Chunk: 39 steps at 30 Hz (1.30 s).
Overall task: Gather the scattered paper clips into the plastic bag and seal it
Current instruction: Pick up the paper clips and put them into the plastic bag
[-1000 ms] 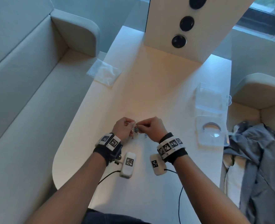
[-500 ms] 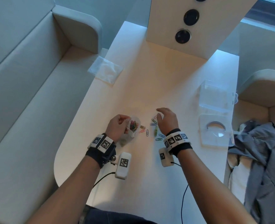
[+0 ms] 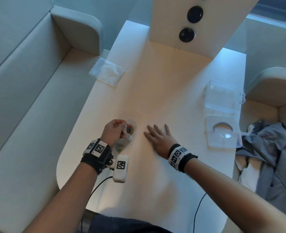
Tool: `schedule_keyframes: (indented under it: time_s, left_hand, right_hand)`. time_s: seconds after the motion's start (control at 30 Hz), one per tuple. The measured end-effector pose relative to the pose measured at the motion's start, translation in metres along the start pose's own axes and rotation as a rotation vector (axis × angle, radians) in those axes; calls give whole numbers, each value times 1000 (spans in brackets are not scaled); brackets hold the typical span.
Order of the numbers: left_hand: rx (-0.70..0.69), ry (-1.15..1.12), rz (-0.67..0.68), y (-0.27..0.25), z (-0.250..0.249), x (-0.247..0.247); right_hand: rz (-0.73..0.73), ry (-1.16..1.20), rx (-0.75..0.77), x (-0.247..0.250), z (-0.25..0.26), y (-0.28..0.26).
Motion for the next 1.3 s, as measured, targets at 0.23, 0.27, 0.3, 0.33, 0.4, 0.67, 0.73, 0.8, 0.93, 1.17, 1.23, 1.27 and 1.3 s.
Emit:
schedule_keyframes:
  time_s: [0.23,0.27,0.3,0.33,0.4,0.67,0.73,0.8,0.93,1.17,1.23,1.27,1.3]
  left_hand:
    - [-26,39,-1,-3,6,-2]
    - [-27,42,-3,-4,6,-3]
    - [-28,42,-3,-3,7,-3]
    - [-28,46,-2,-4,7,-4]
    - [-46,71,-1,-5,8,-6]
    - [-104,167,33,-12,8,-17]
    - [-126,187,46,-13,6,-20]
    - [-146,225,58,-12,6,-24]
    - [-150,248,70,-12,4,-33]
    - [-155,223,86,-19,5,-50]
    - [-159,213,85,-20,7,-52]
    - [-160,209,83,-21,7,-52]
    - [-162,207,82,-21,7,-52]
  right_hand:
    - [-172,-40,133,6,-14,-19]
    - [-239,-41,137,5,-15,-20]
    - [-251,-8,119,5,-17,-21]
    - [-255,33,98,5,-19,-22]
    - [-245,72,54,3,-23,-19]
    - [-401,357,-298,10,-50,0]
    - [-540,611,-641,12,-72,-10]
    - [-545,915,-1036,1,-86,-25]
    - [-454,1946,-1285,12,-58,-20]
    - [-223,1731,-1044,58,-7,5]
    - [-230,1491,-1031,58,-6,8]
    - [-237,1319,-992,60,-7,10]
    - [-251,1139,-925,65,-7,12]
Point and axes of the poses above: each hand's wrist, its own y-axis towards the middle knuckle, its own x-axis out of the back of the hand, z = x × y, the point moved 6 cm from there along y, towards the middle knuckle, and after that the axes turned 15 degrees about -z, right-handed, at the moved point
